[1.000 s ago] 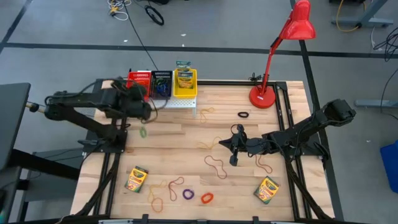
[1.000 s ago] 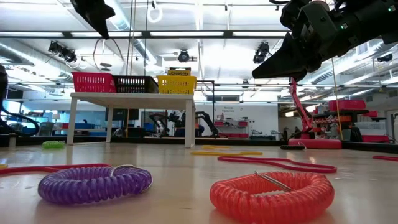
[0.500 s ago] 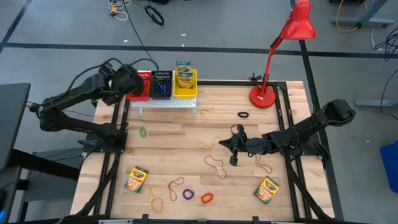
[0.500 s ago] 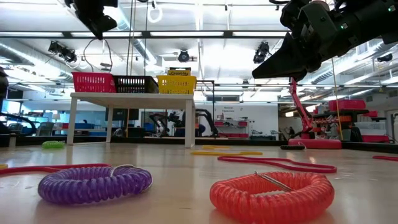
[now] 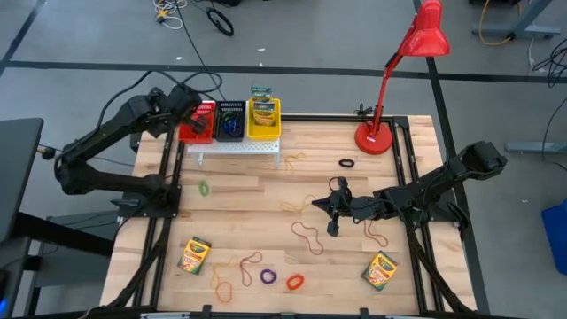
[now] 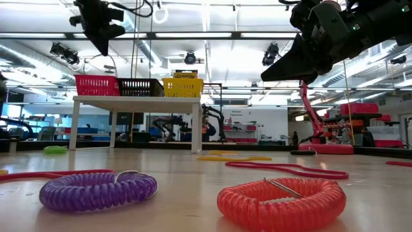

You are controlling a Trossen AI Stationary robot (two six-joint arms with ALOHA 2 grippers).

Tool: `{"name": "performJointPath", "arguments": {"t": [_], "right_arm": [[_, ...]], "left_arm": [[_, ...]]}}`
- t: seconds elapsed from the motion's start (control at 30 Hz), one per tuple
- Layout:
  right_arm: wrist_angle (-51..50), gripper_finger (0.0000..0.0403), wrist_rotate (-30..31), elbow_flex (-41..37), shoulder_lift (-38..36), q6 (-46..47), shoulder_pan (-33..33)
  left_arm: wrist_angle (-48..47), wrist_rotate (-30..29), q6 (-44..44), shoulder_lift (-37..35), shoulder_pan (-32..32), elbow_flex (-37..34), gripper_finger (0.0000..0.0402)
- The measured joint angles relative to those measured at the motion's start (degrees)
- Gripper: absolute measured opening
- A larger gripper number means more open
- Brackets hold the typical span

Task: Pick & Place Office Desk Supplies
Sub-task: Put the red rubber band into the red bin on the shelf, then put the purple spring keychain into the black bin on the shelf

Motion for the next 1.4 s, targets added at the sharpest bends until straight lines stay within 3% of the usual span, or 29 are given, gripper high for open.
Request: {"name": "performJointPath", "arguments": {"t": [0.2, 0.4, 0.73, 0.97, 1.2, 1.3, 1.4], "right_arm": [[0.00, 0.0005, 0.02, 0.00, 0.00, -0.02, -0.02], [0.00, 0.0005, 0.01, 0.00, 0.00, 0.00, -0.02], [0.00, 0.0005, 0.00, 0.00, 0.00, 0.00, 0.00], [0.00, 0.0005, 0.00, 0.00, 0.00, -0.02, -0.02], [0.00, 0.0005, 0.02, 0.00, 0.00, 0.00, -0.02], [0.00, 0.0005, 0.01, 0.00, 0.00, 0.00, -0.02], [0.00, 0.0005, 0.00, 0.00, 0.00, -0.02, -0.01]], "left_arm": [[-3.97, 4.15, -1.84, 1.40, 4.36, 0.00, 0.0029], [-3.70, 8.03, -2.21, 2.32, 4.89, 0.00, 0.0057], [-3.59, 8.90, -3.55, 2.12, 4.75, 0.00, 0.0145], [-4.29, 15.40, -6.12, 4.53, 4.75, 0.00, 0.0204], [-4.20, 9.68, -3.45, 8.09, 4.32, 0.00, 0.0237], [-3.79, 6.04, -2.12, 7.95, 3.10, 0.04, 0.0235], [-3.77, 7.15, -1.79, 7.44, 2.76, 1.08, 0.0225]]}}
